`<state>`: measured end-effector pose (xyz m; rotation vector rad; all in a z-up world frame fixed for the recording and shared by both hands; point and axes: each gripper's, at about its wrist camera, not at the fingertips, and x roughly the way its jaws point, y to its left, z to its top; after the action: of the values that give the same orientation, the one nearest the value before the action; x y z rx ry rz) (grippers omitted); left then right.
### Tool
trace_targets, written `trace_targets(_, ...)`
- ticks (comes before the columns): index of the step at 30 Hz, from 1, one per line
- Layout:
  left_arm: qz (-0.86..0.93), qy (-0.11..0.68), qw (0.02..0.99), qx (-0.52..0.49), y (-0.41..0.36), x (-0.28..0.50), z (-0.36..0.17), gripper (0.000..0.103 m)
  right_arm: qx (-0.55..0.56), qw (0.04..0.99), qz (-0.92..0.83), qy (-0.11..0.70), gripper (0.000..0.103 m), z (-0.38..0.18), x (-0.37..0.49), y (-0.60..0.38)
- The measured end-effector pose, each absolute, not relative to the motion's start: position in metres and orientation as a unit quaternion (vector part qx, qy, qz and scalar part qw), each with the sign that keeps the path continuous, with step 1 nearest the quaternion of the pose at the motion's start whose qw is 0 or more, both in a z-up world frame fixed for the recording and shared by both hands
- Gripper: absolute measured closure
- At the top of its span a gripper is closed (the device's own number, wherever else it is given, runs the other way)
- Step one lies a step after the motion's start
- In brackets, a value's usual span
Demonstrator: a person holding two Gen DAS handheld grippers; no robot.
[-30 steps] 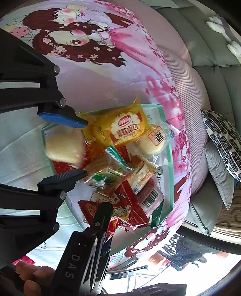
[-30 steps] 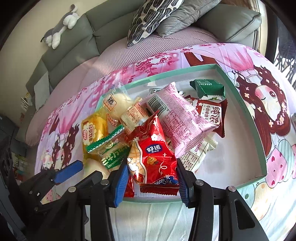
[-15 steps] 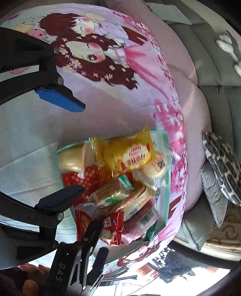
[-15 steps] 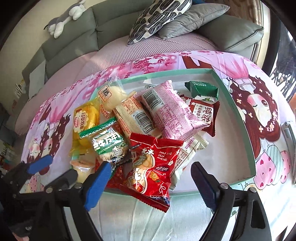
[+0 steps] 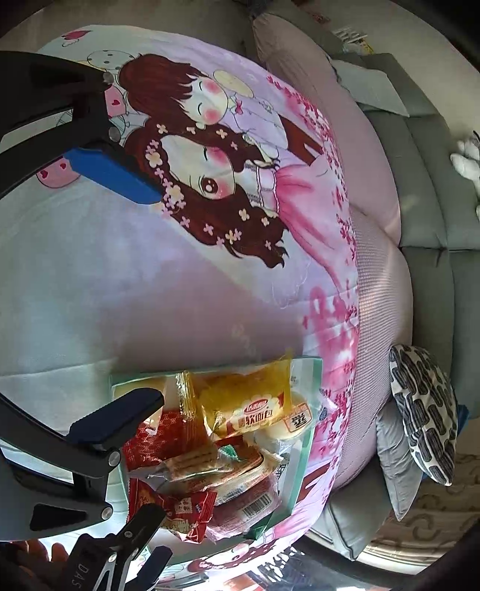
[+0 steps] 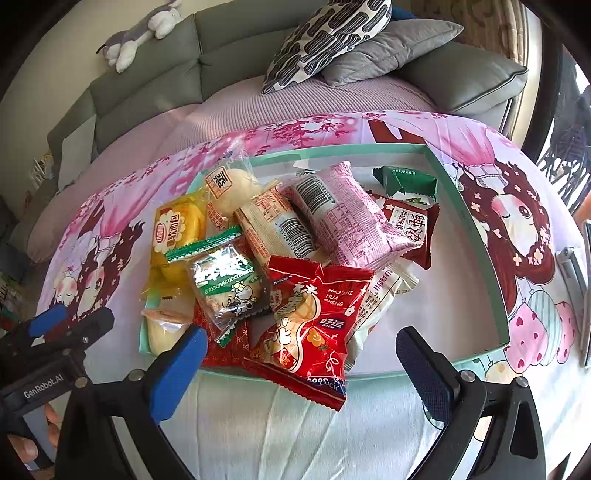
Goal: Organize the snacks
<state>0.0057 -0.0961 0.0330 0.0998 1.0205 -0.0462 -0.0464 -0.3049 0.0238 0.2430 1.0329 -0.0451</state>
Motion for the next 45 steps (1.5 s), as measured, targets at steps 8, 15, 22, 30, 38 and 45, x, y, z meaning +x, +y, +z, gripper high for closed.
trace_targets(8,0.034,0.481,0.874,0.057,-0.0915,0.0002,0.0369,0.003,0.111,0.864,-0.023,0.491,0.0,0.0265,-0.0508,-0.3017)
trace_targets(15,0.048,0.49,0.868,0.059,-0.0904,0.0013,0.0345,0.003,0.108,0.865,-0.028,0.489,0.0,0.0288,-0.0519,-0.3018)
trace_targets(22,0.042,0.494,0.867,0.048,-0.088,0.0028,0.035,0.003,0.107,0.865,-0.027,0.489,0.0,0.0285,-0.0517,-0.3014)
trace_targets(30,0.038,0.498,0.865,0.044,-0.0874,0.0044,0.0337,0.003,0.105,0.864,-0.028,0.492,0.0,0.0275,-0.051,-0.3016)
trace_targets(38,0.032,0.494,0.867,0.049,-0.0906,0.0041,0.0351,0.003,0.107,0.864,-0.029,0.491,0.0,0.0277,-0.0518,-0.3028)
trace_targets(45,0.03,0.49,0.87,0.05,-0.0912,0.0034,0.0368,0.003,0.107,0.863,-0.029,0.493,0.0,0.0271,-0.0513,-0.3034)
